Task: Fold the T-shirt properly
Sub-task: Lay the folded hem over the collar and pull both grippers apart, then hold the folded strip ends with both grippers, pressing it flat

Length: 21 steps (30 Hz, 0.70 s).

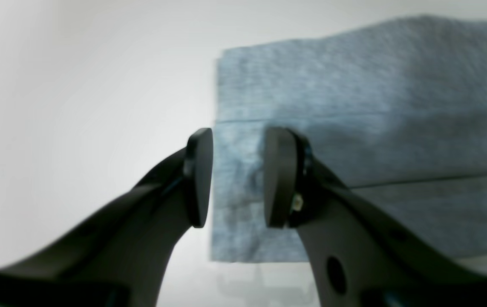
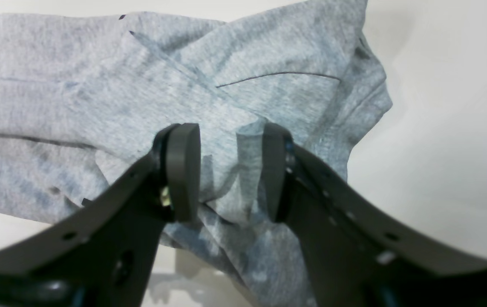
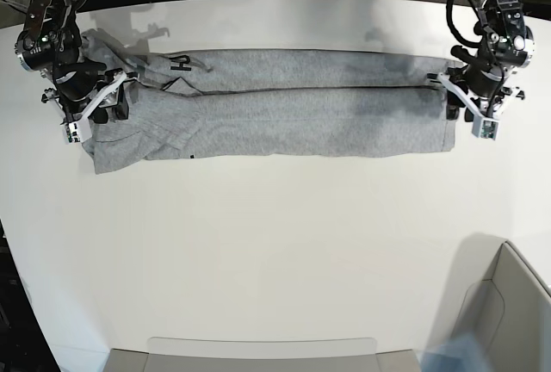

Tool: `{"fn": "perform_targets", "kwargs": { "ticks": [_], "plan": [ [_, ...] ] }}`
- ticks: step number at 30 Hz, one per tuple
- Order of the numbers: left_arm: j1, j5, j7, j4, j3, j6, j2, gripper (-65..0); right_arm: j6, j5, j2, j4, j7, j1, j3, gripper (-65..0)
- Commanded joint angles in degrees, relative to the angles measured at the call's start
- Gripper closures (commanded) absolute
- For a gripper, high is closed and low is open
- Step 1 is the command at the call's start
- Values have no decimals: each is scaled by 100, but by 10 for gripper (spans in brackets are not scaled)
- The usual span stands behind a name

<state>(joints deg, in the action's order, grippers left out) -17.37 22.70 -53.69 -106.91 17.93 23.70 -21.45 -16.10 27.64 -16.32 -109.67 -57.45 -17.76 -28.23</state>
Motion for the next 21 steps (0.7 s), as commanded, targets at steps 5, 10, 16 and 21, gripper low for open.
{"fn": "perform_targets", "kwargs": {
  "ticks": [5,10,16,21],
  "plan": [
    [299,530,143,1025,4,-1,-329,-213,-30,63,-78,-62,106,57,-12,-243],
    [457,926,336,1447,22,-1,-602,-212,-30,63,-228,263,106,92,-12,-243],
    [501,943,345,1781,13,-1,-611,-212,-30,63,-263,360,106,92,-12,-243],
    [510,1093,380,2230,-286,16,-707,-212,-30,63,-272,369,106,92,-12,-243]
  ]
}}
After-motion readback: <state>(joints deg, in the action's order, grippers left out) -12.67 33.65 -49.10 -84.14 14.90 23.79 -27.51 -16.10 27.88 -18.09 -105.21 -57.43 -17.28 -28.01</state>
